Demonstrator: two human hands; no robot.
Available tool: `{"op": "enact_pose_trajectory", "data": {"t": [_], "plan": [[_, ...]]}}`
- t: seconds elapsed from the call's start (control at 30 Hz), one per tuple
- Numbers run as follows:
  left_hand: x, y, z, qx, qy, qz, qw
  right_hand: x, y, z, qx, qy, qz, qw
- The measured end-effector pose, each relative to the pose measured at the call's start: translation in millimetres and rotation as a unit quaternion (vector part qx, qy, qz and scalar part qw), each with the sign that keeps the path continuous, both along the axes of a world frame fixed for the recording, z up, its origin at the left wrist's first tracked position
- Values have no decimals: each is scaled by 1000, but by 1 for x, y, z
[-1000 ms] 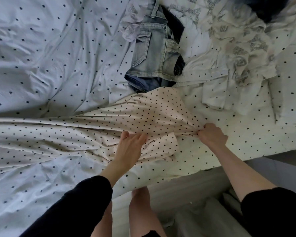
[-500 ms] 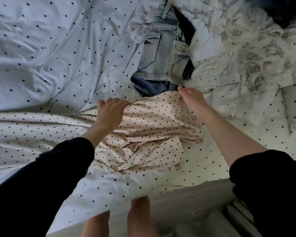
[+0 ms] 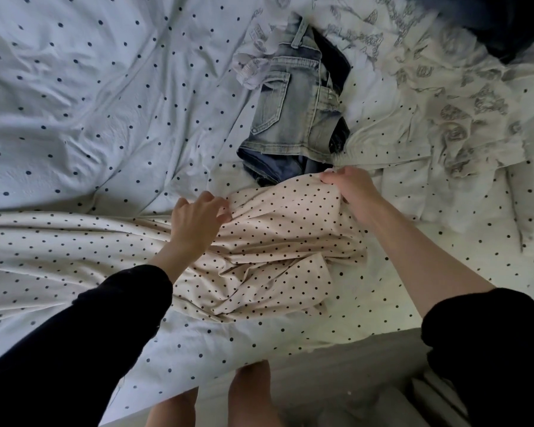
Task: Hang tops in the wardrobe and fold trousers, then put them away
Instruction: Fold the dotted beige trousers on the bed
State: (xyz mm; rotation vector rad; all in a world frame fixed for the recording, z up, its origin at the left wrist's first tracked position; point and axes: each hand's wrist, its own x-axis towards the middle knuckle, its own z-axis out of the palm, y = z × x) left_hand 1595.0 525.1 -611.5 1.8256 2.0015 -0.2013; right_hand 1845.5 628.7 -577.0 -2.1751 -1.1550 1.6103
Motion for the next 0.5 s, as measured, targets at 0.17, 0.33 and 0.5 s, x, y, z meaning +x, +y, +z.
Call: {"op": "enact_pose_trajectory", "data": {"t": [0.17, 0.33, 0.5], "plan": [[0, 3, -4, 2, 34, -28, 999, 9, -15, 15, 77, 25, 12, 997], [-2, 2, -2, 32, 48, -43, 997, 27, -36, 21, 55, -10, 48, 997], [-2, 2, 3, 39, 25, -38, 998, 41, -40, 22, 9, -47, 75, 996]]}}
